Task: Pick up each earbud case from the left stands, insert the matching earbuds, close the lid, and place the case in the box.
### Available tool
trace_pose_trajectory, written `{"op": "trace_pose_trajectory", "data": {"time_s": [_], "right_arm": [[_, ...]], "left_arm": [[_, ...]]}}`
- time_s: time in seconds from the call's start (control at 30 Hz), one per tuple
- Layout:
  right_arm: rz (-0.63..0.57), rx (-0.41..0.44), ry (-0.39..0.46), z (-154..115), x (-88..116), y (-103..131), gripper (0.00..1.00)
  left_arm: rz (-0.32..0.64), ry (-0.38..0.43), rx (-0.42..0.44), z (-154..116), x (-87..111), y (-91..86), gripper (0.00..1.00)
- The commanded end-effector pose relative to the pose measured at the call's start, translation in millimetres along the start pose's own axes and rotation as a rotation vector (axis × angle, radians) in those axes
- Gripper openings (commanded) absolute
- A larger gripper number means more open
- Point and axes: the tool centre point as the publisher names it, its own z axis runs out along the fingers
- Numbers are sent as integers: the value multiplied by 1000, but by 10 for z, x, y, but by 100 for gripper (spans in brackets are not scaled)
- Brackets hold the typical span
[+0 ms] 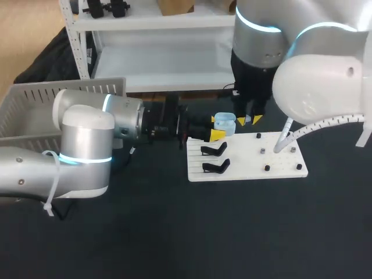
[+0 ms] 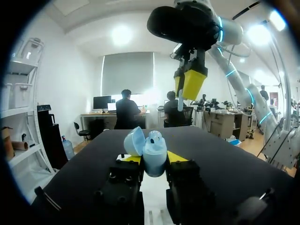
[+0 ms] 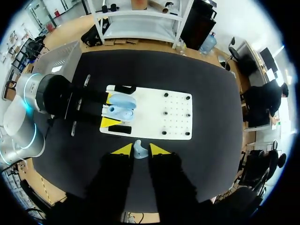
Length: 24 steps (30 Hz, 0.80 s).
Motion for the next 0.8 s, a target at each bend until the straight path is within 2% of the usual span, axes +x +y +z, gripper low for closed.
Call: {"op": "trace_pose_trajectory", "data": {"time_s": [0.03,0.27,0.5,0.8], "right_arm": [[0,0,-2,-9,15,-4,0],[-6,-6,7,48,33,16,0],[-82,-43,-48,2,-32,158,0],[-200,-23,-25,60,-141,366,0]], "left_arm": [[0,2,-1,6,-1,2,0],[0,2,-1,6,-1,2,0],[0,2,-1,6,-1,2,0],[0,2,-1,6,-1,2,0]]}}
